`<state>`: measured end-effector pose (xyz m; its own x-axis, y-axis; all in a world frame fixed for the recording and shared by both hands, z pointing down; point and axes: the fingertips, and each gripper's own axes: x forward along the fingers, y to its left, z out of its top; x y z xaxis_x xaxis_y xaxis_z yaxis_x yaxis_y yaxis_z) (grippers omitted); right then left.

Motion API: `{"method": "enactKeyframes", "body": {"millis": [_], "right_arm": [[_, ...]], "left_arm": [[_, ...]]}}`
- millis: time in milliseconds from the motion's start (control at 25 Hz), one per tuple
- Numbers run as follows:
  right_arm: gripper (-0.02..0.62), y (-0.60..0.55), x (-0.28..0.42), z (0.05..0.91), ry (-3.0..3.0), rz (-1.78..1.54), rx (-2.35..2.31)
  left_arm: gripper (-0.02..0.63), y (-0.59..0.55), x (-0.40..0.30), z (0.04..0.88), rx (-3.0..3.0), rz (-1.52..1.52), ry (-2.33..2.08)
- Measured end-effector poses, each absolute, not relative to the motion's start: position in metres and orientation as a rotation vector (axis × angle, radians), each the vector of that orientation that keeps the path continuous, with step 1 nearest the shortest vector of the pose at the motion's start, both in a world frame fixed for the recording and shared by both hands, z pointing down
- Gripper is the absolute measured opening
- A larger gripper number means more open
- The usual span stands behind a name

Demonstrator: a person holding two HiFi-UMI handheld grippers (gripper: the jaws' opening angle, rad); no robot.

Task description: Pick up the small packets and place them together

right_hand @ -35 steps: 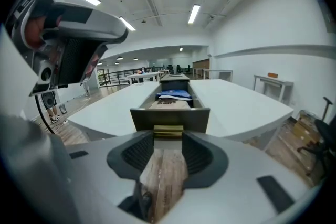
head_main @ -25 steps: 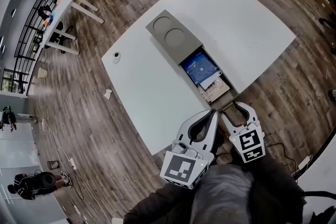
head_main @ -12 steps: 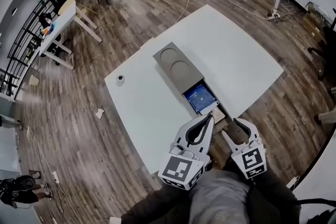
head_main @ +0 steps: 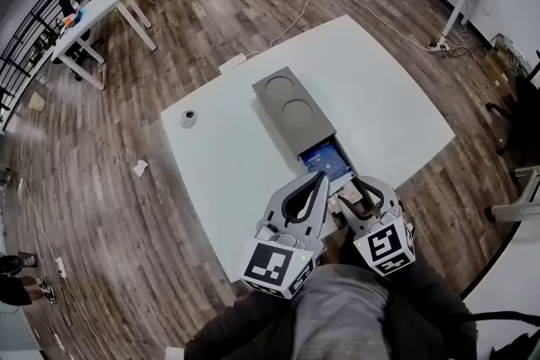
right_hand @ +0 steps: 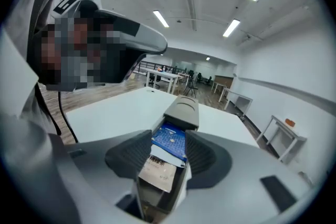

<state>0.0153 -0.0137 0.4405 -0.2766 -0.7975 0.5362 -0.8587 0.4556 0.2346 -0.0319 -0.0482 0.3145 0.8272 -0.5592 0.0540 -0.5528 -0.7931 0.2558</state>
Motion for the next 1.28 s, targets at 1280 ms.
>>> {"method": "enactKeyframes", "body": {"millis": [1280], "right_arm": [[0.006,-0.07,-0.01,0.47,-1.98,-0.156,0.771]], "left_arm": [[0.003,-0.114,-0.06,0.344,2.522,0.048,-1.195]]}}
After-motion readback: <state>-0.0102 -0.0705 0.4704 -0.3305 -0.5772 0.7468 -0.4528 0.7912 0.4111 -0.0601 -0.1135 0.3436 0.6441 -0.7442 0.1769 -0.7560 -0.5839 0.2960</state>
